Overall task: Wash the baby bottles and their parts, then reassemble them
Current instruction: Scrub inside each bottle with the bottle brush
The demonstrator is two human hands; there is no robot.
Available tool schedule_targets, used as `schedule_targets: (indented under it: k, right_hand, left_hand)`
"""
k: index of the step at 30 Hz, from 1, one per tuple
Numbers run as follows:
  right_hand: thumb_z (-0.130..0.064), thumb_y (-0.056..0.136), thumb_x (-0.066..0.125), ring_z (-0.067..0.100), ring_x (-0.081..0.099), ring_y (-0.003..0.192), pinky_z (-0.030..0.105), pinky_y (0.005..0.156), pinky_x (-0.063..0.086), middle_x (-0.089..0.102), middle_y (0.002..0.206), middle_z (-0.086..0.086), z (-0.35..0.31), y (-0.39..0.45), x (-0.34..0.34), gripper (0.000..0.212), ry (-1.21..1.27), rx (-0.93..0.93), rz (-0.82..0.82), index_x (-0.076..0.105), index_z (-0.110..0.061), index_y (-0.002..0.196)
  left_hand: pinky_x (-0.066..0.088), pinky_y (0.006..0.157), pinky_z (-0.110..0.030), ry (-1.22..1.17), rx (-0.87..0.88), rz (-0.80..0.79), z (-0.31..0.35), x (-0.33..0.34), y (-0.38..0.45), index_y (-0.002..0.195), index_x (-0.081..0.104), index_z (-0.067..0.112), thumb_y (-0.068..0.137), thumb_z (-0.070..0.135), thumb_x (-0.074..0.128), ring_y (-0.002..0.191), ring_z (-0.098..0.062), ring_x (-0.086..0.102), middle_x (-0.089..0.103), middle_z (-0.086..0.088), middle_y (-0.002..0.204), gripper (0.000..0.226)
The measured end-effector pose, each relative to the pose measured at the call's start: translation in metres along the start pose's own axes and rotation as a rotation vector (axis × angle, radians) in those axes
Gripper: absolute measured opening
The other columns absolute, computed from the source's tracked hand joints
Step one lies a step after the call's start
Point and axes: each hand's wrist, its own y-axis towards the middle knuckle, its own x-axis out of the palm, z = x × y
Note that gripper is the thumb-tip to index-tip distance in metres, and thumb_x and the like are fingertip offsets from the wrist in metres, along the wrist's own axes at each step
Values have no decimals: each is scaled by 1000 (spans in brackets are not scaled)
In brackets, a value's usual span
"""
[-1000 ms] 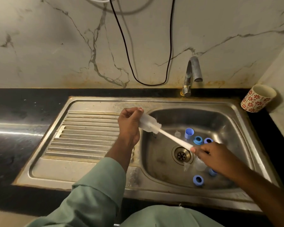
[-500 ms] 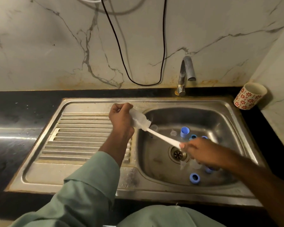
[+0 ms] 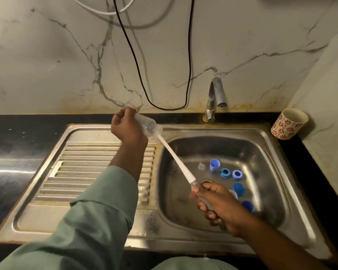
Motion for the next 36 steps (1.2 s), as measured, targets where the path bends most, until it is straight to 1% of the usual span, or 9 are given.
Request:
schedule_targets:
  k: [4,8,13,18,21,24,28,33,36]
  right_hand:
    - [-29,86,70,11,49,42,20,37,37,64,66,6,-39,-2,-29,13,-558,-176,227,66,-19,92]
    - [-51,92,45,16,62,76,28,69,47,67,86,-2,-98,2,-89,36,-1655,-731,496,66,-23,100]
    - [-46,98,44,34,57,82,43,79,35,63,96,9,-141,34,-145,39,-1792,-1242,793,63,-13,108]
    - [-56,97,36,30,60,71,37,65,46,66,78,9,-87,60,-141,52,-1309,-748,542,67,-14,89]
    - [-55,97,36,17,50,49,24,47,36,57,58,3,-27,64,-108,52,-662,-58,361,63,-14,83]
    - [-70,89,36,8,36,36,17,38,27,52,51,-4,13,43,-77,51,-504,122,200,60,-25,83]
    - [-40,83,71,2,53,48,11,41,35,59,72,-7,-17,8,-64,28,-861,-233,206,45,-30,88]
    - [-38,93,59,30,57,94,40,86,38,63,100,7,-117,1,-97,24,-1953,-853,694,60,-16,102]
    - [-44,97,51,34,58,96,42,86,32,66,103,8,-173,8,-135,34,-1949,-1268,711,65,-14,105]
  left_hand:
    - [57,71,-21,465,256,-181,-6,-17,20,90,76,15,90,12,68,83,-13,65,70,0,87,9]
    - [54,55,-28,965,165,-576,-4,-34,31,85,72,15,91,20,68,80,-24,66,67,-8,88,9]
    - [45,42,-27,898,-201,-819,-12,-49,11,110,63,8,100,26,55,57,-25,64,64,-14,90,22]
    - [36,40,-21,440,-371,-375,-27,-56,-2,97,61,9,94,20,53,58,-25,56,59,-15,82,14]
    - [41,47,-24,370,-218,-134,-29,-51,3,82,58,13,89,14,58,64,-24,52,53,-8,76,8]
    - [45,56,-31,464,17,-70,-29,-50,12,72,60,10,85,10,61,65,-22,51,52,-5,68,13]
    - [49,63,-37,716,191,-58,-24,-54,22,69,61,10,83,19,61,64,-21,54,55,-2,64,17]
    - [43,50,-29,950,230,-323,-30,-51,19,73,59,-1,85,18,61,61,-22,51,52,-9,65,22]
    - [41,38,-23,870,61,-559,-26,-48,10,77,59,2,90,9,60,64,-25,52,51,-11,74,15]
